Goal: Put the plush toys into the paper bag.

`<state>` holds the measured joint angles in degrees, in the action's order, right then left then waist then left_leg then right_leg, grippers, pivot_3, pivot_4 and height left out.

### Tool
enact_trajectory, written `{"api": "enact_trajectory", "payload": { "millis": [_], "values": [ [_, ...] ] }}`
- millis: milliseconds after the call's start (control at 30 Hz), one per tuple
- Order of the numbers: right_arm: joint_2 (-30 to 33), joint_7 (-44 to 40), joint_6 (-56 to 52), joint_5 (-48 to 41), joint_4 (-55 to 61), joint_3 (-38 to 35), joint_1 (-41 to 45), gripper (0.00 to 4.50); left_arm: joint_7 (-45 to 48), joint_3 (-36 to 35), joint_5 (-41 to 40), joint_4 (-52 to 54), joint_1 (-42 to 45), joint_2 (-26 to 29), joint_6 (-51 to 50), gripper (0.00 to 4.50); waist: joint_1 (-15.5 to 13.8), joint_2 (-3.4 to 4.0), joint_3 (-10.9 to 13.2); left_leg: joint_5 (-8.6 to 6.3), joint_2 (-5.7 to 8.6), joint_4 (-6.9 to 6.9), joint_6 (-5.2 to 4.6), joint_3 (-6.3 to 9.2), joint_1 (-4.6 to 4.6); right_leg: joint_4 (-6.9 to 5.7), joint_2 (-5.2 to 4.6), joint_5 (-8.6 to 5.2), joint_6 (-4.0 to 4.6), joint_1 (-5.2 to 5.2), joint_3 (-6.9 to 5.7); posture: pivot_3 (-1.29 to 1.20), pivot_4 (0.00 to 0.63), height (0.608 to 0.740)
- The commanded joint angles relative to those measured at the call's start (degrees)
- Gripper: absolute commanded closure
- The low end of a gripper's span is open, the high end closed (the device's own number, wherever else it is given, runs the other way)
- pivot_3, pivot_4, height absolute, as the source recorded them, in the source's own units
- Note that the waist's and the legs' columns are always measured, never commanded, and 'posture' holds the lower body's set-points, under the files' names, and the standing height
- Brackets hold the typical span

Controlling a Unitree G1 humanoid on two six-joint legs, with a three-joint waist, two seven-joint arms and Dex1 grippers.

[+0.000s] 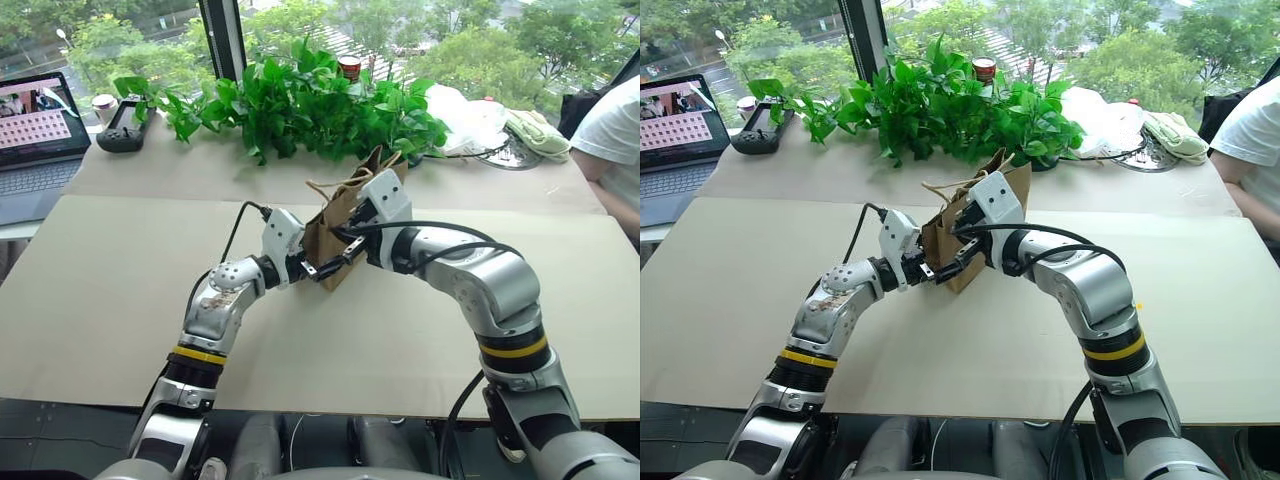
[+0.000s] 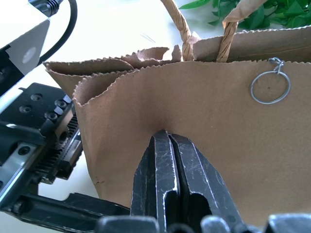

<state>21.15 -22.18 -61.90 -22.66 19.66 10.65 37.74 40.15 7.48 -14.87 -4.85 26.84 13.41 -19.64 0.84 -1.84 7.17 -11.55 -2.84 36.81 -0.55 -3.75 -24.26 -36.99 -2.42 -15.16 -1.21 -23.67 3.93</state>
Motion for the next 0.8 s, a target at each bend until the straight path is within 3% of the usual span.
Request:
{"api": "enact_trajectory", "payload": {
  "millis": [33,133,233,567,800],
  "values": [
    [-0.5,0.5,-0.1,0.3,2.1,-0.9,1.1,4.48,-0.9,0.6,1.6,0.3,1.2,-0.5,2.8,0.0,0.0,0.0,0.0,0.0,0.0,0.0,0.0,0.0,0.0,0.0,0.0,0.0,0.0,0.0,0.0,0.0,0.15,0.74],
    [-0.6,0.5,0.0,0.2,2.0,-1.0,1.1,4.48,-1.5,0.3,2.0,-0.2,1.4,-1.0,3.6,0.0,0.0,0.0,0.0,0.0,0.0,0.0,0.0,0.0,0.0,0.0,0.0,0.0,0.0,0.0,0.0,0.0,0.15,0.74],
    [-0.8,0.6,0.0,0.2,2.0,-1.0,1.2,4.5,-2.8,-0.5,2.5,-1.2,2.0,-1.2,4.8,0.74,0.0,0.0,0.0,0.0,0.0,0.0,0.0,0.0,0.0,0.0,0.0,0.0,0.0,0.0,0.0,0.0,0.15,0.74],
    [-0.3,0.5,-0.2,0.2,2.3,-1.2,1.0,4.5,-3.4,-1.0,2.1,-1.6,2.1,-1.7,5.3,4.29,0.0,0.0,0.0,0.0,0.0,0.0,0.0,0.0,-0.01,0.01,0.0,0.0,0.0,0.0,0.0,0.0,0.15,0.74],
    [2.7,-1.4,-1.1,-1.4,5.5,-2.9,-1.1,4.5,-4.4,-1.7,2.3,-3.1,3.0,-2.0,5.9,4.41,0.0,0.0,0.0,0.0,0.0,0.0,0.0,0.0,-0.01,0.02,0.0,0.0,0.0,0.0,0.0,0.0,0.15,0.74]
  ]
}}
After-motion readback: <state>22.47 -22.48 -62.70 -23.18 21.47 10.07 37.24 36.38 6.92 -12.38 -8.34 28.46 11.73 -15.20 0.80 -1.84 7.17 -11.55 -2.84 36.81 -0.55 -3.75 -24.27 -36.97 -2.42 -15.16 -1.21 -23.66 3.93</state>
